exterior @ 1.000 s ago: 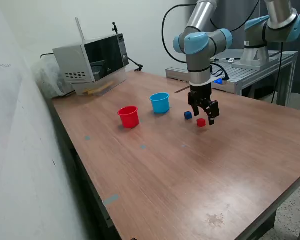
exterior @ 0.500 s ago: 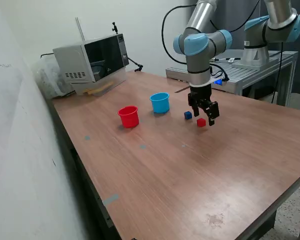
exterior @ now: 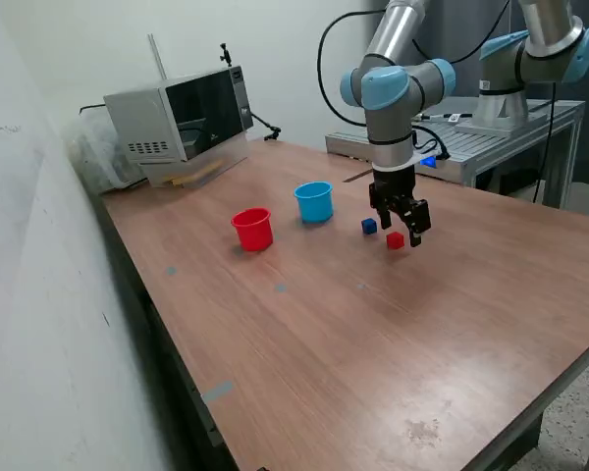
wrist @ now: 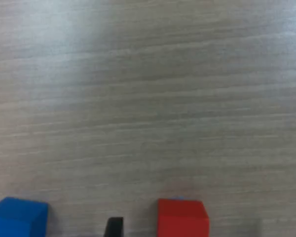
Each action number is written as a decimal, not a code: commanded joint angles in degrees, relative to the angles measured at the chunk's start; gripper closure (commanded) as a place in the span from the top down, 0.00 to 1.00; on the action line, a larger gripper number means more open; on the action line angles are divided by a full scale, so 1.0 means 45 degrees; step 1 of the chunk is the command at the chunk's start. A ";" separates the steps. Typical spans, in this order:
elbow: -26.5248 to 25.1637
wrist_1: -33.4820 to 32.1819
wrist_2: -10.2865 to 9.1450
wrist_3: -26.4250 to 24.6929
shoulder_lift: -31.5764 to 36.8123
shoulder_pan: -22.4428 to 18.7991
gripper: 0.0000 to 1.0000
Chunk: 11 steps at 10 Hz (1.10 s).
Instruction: Place red objects in the red bin, and blue objects in the blue bin.
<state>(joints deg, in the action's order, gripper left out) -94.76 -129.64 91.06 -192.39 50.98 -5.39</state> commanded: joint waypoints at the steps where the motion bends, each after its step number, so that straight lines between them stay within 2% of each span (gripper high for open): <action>1: -0.0036 -0.0020 -0.0019 0.0000 -0.0001 0.0006 1.00; 2: -0.0056 -0.0020 -0.0020 0.0000 -0.0001 0.0006 1.00; 3: -0.0075 -0.0020 -0.0020 0.0000 -0.0001 -0.0014 0.00; 11: -0.0211 -0.0040 -0.0020 0.0234 0.0018 -0.0091 0.00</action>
<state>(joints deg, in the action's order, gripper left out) -95.27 -129.82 90.96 -191.81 51.02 -5.52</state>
